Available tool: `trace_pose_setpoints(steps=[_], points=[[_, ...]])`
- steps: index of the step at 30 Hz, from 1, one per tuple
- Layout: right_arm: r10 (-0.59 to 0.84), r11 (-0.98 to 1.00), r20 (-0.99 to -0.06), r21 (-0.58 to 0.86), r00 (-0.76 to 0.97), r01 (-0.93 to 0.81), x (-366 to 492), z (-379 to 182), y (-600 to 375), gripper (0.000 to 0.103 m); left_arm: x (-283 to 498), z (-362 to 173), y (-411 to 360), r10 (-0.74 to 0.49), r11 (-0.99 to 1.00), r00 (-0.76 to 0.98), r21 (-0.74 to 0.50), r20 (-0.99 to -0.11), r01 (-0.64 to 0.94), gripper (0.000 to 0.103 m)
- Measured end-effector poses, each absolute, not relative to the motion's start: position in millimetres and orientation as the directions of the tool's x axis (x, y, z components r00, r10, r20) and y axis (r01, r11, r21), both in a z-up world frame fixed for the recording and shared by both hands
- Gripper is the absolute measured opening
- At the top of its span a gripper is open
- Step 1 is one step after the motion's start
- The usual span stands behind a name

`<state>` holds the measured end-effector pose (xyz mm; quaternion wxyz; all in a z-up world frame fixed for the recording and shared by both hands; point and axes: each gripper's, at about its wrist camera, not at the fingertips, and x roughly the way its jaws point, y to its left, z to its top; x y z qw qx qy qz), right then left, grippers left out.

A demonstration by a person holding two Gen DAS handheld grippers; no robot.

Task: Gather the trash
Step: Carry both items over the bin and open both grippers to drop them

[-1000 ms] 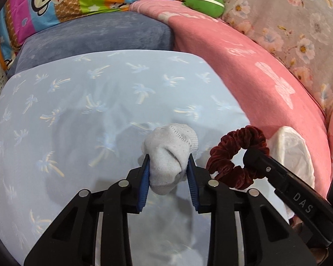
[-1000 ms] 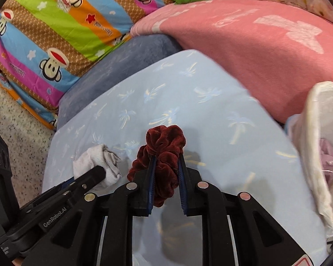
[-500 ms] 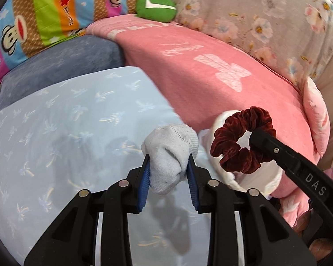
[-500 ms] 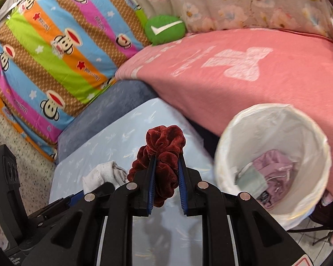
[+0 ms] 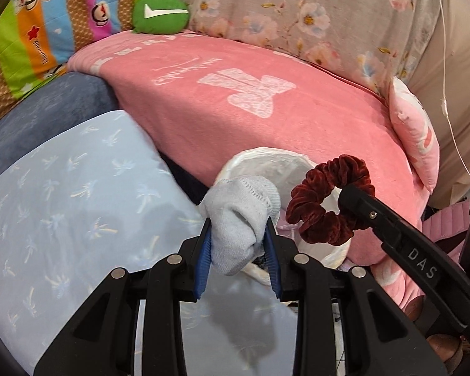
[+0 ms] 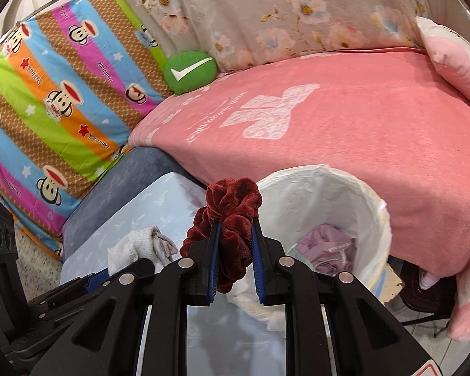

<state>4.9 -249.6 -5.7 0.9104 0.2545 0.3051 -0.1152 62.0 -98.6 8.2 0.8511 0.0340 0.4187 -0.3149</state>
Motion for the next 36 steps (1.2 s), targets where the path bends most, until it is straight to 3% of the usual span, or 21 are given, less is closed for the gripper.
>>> trace_pose_setpoints(steps=[7, 14, 21, 23, 28, 34, 36], points=[[-0.086, 0.827, -0.623, 0.391, 0.778, 0.404, -5, -13, -279, 0.019, 60, 11, -127, -0.555, 0.759, 0.421, -0.230, -0.717, 0.609, 0.037], [-0.095, 0.824, -0.629, 0.385, 0.771, 0.415, -4, -17, -294, 0.019, 63, 19, -133, -0.540, 0.782, 0.472, -0.209, -0.696, 0.587, 0.072], [-0.078, 0.836, -0.620, 0.386, 0.780, 0.390, 5, -17, -297, 0.027, 69, 23, -118, -0.493, 0.827, 0.532, -0.181, -0.689, 0.532, 0.076], [-0.070, 0.839, -0.619, 0.387, 0.782, 0.382, 8, -16, -296, 0.028, 71, 22, -111, -0.481, 0.839, 0.542, -0.182, -0.689, 0.512, 0.081], [-0.067, 0.858, -0.627, 0.360, 0.776, 0.366, 10, -12, -284, 0.028, 71, 20, -98, -0.442, 0.865, 0.575, -0.156, -0.689, 0.477, 0.083], [-0.080, 0.888, -0.656, 0.295, 0.750, 0.353, 7, -8, -269, 0.039, 65, 20, -86, -0.402, 0.884, 0.608, -0.117, -0.685, 0.452, 0.088], [-0.102, 0.897, -0.655, 0.264, 0.749, 0.353, 2, -6, -262, 0.048, 63, 20, -83, -0.384, 0.892, 0.622, -0.102, -0.683, 0.440, 0.091]])
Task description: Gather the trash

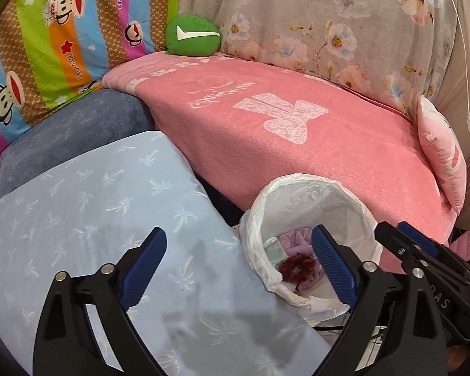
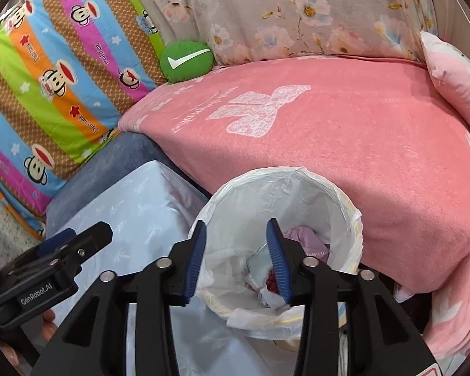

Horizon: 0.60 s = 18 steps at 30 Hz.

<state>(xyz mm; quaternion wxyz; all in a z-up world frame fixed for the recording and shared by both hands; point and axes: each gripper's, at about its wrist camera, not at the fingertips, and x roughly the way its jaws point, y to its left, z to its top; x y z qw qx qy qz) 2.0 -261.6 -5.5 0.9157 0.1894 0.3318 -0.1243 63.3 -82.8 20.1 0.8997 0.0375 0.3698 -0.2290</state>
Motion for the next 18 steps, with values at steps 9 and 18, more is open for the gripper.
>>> trace_pose_setpoints(steps=[9, 18], points=[[-0.213, 0.920, -0.652, 0.118, 0.728, 0.374, -15, 1, -237, 0.078, 52, 13, -71, -0.316, 0.915, 0.651, -0.041, -0.691, 0.401, 0.094], [-0.241, 0.922, -0.677, 0.065, 0.696, 0.382, -28, -3, -234, 0.086, 37, 4, -70, -0.269, 0.920, 0.665, 0.018, -0.697, 0.391, 0.094]])
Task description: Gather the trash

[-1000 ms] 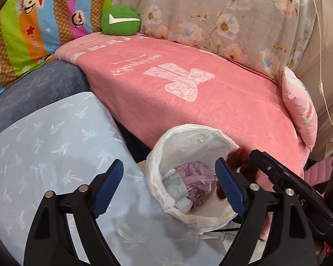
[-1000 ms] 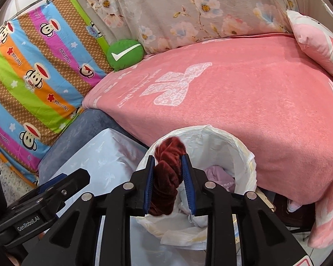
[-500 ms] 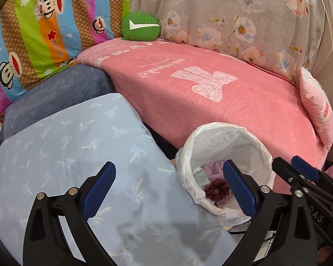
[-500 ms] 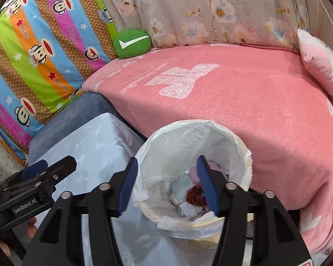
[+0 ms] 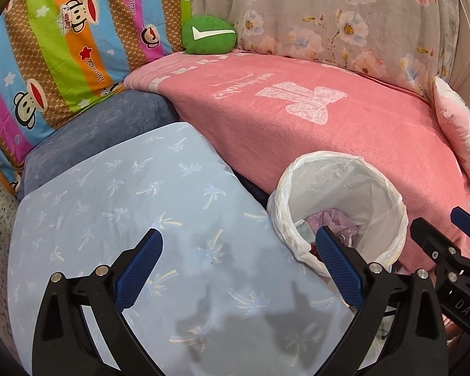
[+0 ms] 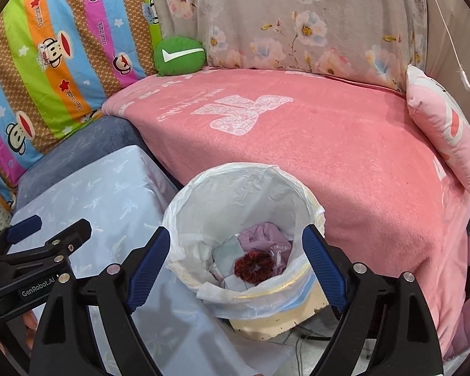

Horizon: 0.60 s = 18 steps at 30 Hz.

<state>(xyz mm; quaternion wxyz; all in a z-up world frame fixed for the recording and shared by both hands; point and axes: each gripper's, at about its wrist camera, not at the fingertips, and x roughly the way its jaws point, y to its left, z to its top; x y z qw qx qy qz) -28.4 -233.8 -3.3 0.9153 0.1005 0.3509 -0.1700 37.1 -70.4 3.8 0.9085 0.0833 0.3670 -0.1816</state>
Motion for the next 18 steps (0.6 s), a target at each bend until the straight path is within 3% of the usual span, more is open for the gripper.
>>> trace_pose_setpoints(steps=[7, 9, 18], points=[[-0.247, 0.921, -0.692, 0.048, 0.678, 0.386, -36, -12, -234, 0.087, 29, -2, -72, -0.254, 0.920, 0.659, 0.034, -0.708, 0.391, 0.094], [-0.251, 0.920, -0.693, 0.048, 0.676, 0.390, -37, -14, -234, 0.099, 28, -3, -72, -0.253, 0.920, 0.657, 0.032, -0.710, 0.390, 0.094], [-0.275, 0.912, -0.696, 0.028, 0.663, 0.408, -42, -19, -232, 0.098, 22, -7, -78, -0.245, 0.919, 0.660, 0.047, -0.711, 0.392, 0.094]])
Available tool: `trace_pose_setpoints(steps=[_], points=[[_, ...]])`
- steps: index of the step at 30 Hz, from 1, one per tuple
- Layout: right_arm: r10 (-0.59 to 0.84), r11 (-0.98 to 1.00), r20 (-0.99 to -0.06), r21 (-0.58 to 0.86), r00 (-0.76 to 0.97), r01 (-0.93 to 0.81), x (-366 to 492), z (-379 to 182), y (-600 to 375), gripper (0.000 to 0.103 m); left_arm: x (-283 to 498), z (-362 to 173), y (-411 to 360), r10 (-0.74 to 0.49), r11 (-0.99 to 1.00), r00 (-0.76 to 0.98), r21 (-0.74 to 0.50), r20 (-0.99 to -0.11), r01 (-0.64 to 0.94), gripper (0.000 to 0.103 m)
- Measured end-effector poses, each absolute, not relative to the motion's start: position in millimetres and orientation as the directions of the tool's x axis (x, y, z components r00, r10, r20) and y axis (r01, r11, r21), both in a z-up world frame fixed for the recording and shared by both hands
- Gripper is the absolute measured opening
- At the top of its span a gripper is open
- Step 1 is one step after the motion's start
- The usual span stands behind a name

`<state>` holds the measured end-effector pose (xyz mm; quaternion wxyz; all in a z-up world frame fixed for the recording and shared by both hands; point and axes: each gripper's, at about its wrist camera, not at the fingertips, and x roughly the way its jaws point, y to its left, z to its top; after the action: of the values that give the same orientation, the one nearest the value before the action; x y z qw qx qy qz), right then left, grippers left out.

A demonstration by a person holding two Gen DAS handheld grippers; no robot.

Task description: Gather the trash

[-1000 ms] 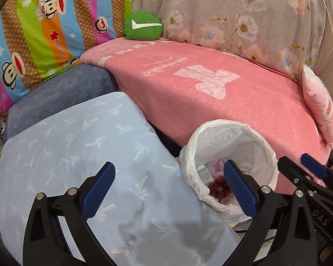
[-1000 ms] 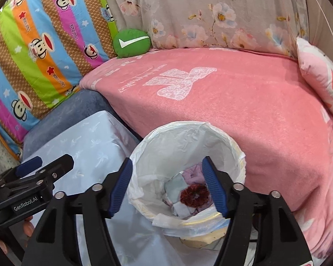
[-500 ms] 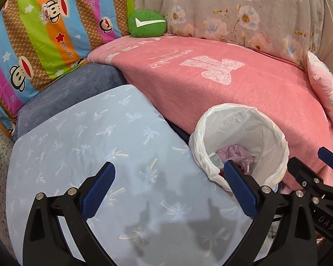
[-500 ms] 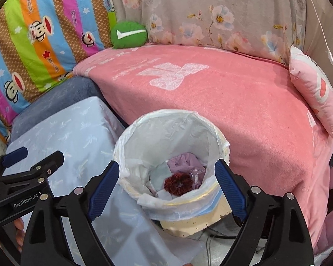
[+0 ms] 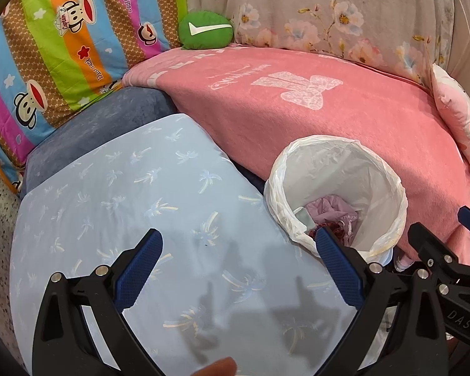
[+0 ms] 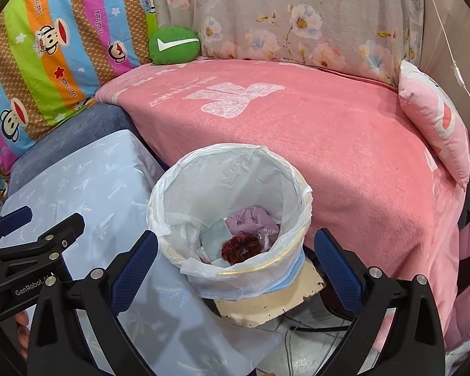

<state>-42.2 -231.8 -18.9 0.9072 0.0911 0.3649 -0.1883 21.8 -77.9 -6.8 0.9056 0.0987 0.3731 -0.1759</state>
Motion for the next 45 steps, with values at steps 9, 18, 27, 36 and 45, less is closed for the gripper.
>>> trace_pose_setpoints(steps=[9, 18, 27, 36, 45], points=[[-0.260, 0.917, -0.707, 0.032, 0.658, 0.397, -45, -22, -232, 0.098, 16, -11, -83, -0.217, 0.922, 0.670, 0.077, -0.710, 0.379, 0.095], [-0.268, 0.915, -0.710, 0.024, 0.651, 0.402, -48, -28, -231, 0.098, 13, -15, -85, -0.212, 0.920, 0.657, 0.078, -0.724, 0.384, 0.095], [-0.283, 0.910, -0.715, 0.010, 0.639, 0.414, -50, -28, -235, 0.098, 12, -18, -87, -0.227, 0.921, 0.633, 0.048, -0.740, 0.387, 0.095], [-0.292, 0.904, -0.719, 0.007, 0.630, 0.427, -53, -32, -237, 0.098, 9, -20, -93, -0.223, 0.915, 0.629, 0.064, -0.745, 0.399, 0.095], [-0.289, 0.903, -0.727, 0.010, 0.623, 0.430, -55, -36, -238, 0.098, 8, -23, -91, -0.210, 0.922, 0.634, 0.066, -0.744, 0.382, 0.096]])
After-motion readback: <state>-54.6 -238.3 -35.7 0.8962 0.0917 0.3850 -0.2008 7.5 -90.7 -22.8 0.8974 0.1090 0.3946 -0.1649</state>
